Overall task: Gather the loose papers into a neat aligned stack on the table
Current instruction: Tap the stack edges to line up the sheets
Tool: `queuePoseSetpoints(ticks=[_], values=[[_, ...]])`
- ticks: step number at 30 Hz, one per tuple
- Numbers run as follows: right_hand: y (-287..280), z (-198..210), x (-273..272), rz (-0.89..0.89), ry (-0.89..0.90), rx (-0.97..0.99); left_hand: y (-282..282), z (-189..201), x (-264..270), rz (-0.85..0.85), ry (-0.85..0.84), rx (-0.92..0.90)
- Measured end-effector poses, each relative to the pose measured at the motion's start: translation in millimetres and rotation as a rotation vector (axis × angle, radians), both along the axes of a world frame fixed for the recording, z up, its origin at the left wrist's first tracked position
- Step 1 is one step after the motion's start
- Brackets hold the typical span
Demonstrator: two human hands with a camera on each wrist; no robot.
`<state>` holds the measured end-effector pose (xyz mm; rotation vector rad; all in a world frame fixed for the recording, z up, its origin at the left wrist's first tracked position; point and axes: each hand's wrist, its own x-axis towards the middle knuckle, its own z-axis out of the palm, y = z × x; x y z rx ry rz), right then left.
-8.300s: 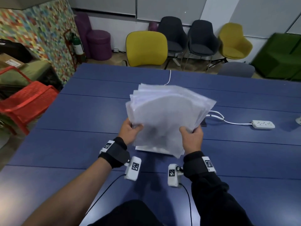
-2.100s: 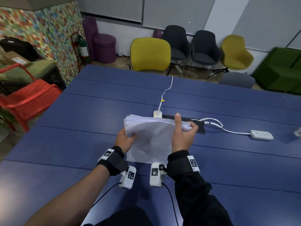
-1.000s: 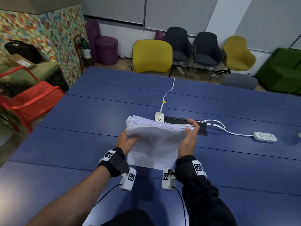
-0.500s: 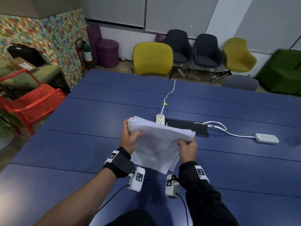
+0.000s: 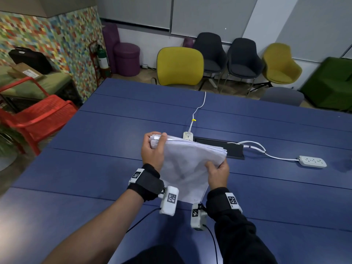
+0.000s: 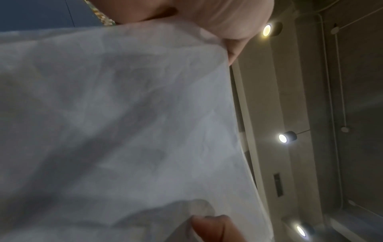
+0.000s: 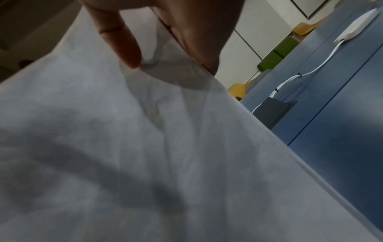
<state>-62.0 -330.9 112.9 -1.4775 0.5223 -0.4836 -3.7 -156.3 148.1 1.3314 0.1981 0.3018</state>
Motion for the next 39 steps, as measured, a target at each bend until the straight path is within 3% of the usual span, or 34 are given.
queuePoseSetpoints(ticks=[15, 22, 28, 39], values=[[6, 1, -1, 0.012, -0.079, 0.012, 0, 4, 2, 0.037, 0.027, 0.022], [1, 22, 0, 0.010, -0.203, -0.071, 7, 33, 4, -0.076, -0.175, -0.022], [4, 1, -5, 0.010, -0.121, -0.043, 8, -1, 11, -0.128, 0.016, 0.005], [1, 6, -3, -0.007, -0.152, -0.056, 7, 0, 13, -0.256, -0.081, -0.082]])
